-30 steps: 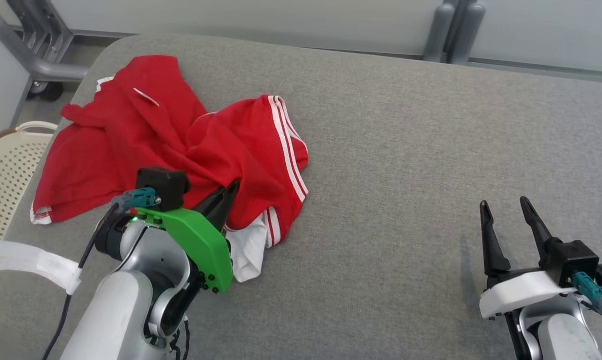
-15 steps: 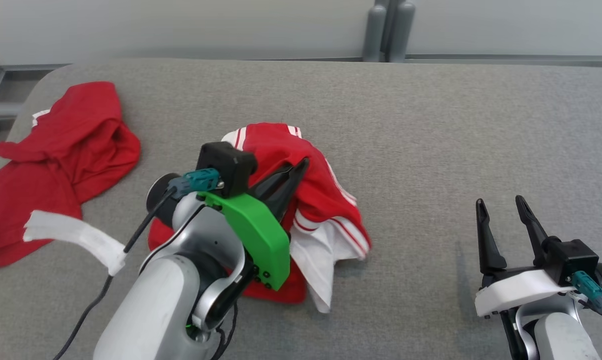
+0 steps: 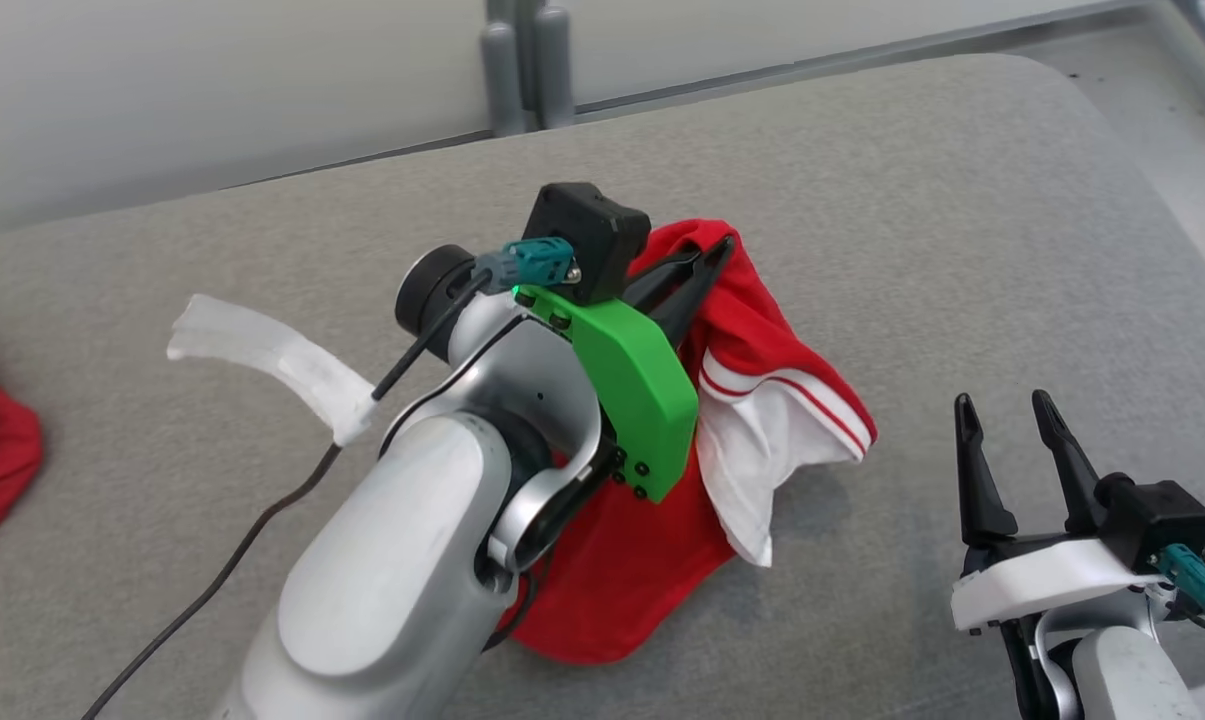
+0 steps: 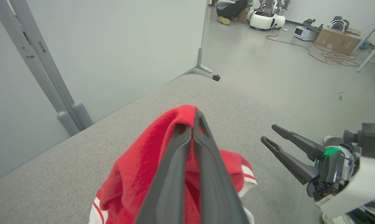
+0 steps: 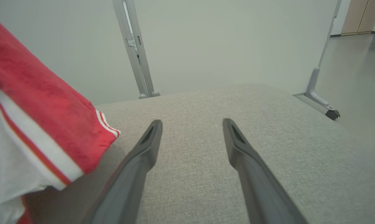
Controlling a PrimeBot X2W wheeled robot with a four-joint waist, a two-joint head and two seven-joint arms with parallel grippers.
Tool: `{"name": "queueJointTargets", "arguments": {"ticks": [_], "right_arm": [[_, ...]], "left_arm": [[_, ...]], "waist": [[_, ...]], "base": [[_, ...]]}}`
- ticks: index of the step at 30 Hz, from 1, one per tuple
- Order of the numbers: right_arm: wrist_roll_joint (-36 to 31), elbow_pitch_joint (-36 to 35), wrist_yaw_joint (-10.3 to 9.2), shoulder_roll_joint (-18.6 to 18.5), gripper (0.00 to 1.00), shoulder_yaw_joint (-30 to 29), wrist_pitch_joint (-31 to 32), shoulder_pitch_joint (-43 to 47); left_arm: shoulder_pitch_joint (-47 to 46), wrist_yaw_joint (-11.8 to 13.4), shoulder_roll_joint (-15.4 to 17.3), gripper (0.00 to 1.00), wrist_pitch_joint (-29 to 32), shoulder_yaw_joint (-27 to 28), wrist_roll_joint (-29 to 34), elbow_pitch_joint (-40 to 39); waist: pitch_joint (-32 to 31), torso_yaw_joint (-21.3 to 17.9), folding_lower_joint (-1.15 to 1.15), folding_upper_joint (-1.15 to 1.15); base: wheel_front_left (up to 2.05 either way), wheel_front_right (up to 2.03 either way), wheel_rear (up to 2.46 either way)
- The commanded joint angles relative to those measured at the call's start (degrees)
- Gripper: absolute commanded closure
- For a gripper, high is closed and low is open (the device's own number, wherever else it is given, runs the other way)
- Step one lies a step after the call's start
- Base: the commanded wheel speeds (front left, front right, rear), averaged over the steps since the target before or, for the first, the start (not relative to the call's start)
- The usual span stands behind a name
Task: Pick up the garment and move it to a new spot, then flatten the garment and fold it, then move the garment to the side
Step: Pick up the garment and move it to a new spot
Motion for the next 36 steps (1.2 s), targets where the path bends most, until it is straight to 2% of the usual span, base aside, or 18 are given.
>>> {"name": "queueJointTargets", "arguments": {"ticks": [1, 5, 7, 9, 10, 11, 14, 19, 22, 25, 30, 33, 36], "right_arm": [[0.67, -0.22, 0.0, -0.1, 0.0, -0.24, -0.18, 0.63], [1.91, -0.45, 0.0, -0.09, 0.0, -0.38, -0.18, 0.81], [2.51, -0.46, 0.0, -0.07, 0.0, -0.15, -0.18, 0.78], [3.07, -0.45, 0.0, -0.07, 0.0, 0.2, -0.18, 0.59], [3.28, -0.43, 0.0, -0.08, 0.0, 0.27, -0.18, 0.57], [3.44, -0.54, 0.0, -0.08, 0.0, 0.3, -0.18, 0.59], [3.89, -0.61, 0.0, -0.08, 0.0, 0.1, -0.18, 1.04], [3.61, -0.84, 0.0, -0.09, 0.0, -0.98, -0.18, 1.57], [3.01, -0.96, 0.0, -0.09, 0.0, -2.1, -0.18, 2.35], [2.43, -1.02, 0.0, -0.1, 0.0, -2.67, -0.18, 2.59], [2.16, -1.21, 0.0, -0.11, 0.0, -2.95, -0.18, 2.5], [1.7, -1.19, 0.0, -0.1, 0.0, -2.3, -0.18, 1.73], [1.69, -1.28, 0.0, -0.14, 0.0, -2.18, -0.18, 0.84]], "left_arm": [[-1.99, 1.52, -0.03, 1.0, -1.74, 0.07, -0.59, 2.49], [-4.21, 4.15, -0.21, 1.0, -6.29, -0.22, -1.22, 11.23], [-5.34, 4.66, -0.22, 1.0, -9.41, -0.93, -0.53, 16.43], [-5.62, 4.67, -0.18, 0.59, -12.78, -1.38, -0.88, 21.74], [-5.91, 4.33, -0.17, 0.32, -14.23, -1.96, -0.13, 24.39], [-5.83, 4.3, -0.16, 0.0, -15.27, -2.17, -0.66, 26.68], [-6.03, 4.39, -0.17, 0.0, -18.62, -2.92, -0.18, 33.81], [-3.01, 3.65, -0.04, 0.0, -20.49, -3.37, -1.06, 34.21], [0.62, 2.93, 0.79, 0.0, -20.41, -4.05, -2.04, 28.86], [6.11, 2.11, 2.27, 0.0, -18.14, -6.11, -2.96, 18.96], [14.67, 5.91, 7.18, 0.0, -14.2, -7.45, -2.43, 1.79], [17.07, 8.01, 9.56, 0.0, -12.16, -7.84, -1.5, -1.56], [17.85, 8.03, 9.34, 0.0, -10.91, -8.59, -2.12, -1.65]], "waist": [[1.09, -10.04, 0.0, 0.36], [2.46, -13.37, 0.0, 0.36], [3.13, -14.48, 0.0, 0.36], [3.71, -15.24, 0.0, 0.36], [3.93, -15.42, 0.0, 0.36], [4.15, -15.49, 0.0, 0.36], [4.73, -14.5, 0.0, 0.36], [4.5, -12.28, 0.0, 0.36], [4.11, -9.99, 0.0, 0.36], [3.85, -7.77, 0.0, 0.36], [3.78, -4.92, 0.0, 0.36], [4.21, -4.03, 0.0, 0.36], [5.07, -3.73, 0.0, 0.36]], "base": [[0.0, 0.0, 0.0], [0.0, 0.0, 0.0], [0.0, 0.0, 0.0], [0.0, 0.0, 0.0], [0.0, 0.0, 0.0], [0.0, 0.0, 0.0], [0.0, 0.0, 0.0], [0.0, 0.0, 0.0], [0.0, 0.0, 0.0], [0.0, 0.0, 0.0], [0.0, 0.0, 0.0], [0.0, 0.0, 0.0], [0.0, 0.0, 0.0]]}}
